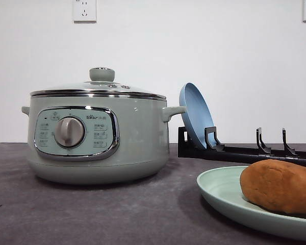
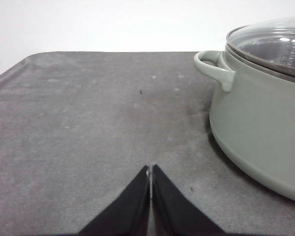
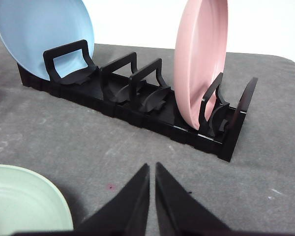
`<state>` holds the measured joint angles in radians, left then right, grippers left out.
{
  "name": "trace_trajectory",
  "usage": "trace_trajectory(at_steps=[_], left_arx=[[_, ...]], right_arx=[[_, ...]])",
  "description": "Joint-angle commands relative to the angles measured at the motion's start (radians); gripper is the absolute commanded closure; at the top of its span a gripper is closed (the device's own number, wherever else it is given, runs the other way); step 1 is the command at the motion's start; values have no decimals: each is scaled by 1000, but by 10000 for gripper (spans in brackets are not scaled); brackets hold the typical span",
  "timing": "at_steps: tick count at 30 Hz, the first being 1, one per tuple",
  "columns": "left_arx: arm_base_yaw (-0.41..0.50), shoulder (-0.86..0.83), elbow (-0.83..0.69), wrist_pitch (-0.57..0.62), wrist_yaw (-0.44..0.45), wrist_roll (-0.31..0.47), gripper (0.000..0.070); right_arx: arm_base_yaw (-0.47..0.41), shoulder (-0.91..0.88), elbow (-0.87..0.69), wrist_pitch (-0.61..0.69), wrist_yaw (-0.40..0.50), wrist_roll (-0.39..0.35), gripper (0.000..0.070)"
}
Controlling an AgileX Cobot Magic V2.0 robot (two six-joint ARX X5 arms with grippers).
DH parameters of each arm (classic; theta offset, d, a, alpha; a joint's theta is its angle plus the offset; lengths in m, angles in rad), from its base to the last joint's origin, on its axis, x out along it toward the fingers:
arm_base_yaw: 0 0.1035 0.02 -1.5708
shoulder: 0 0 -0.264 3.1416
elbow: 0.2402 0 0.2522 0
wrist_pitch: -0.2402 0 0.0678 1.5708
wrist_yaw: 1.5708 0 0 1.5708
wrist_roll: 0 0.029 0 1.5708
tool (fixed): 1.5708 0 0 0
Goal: Transfer potato from steamer to green plate
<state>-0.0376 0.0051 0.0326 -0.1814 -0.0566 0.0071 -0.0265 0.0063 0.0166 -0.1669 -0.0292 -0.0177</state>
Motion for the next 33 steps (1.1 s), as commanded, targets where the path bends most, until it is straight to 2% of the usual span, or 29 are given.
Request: trace_trajectory(at_steps=[1, 33], left_arx=[[-2, -2, -21, -6, -4, 6, 700], [-2, -2, -21, -6, -4, 6, 700]], right_arx=[[0, -3, -5, 14, 3, 10, 692], [0, -3, -5, 14, 3, 10, 692]])
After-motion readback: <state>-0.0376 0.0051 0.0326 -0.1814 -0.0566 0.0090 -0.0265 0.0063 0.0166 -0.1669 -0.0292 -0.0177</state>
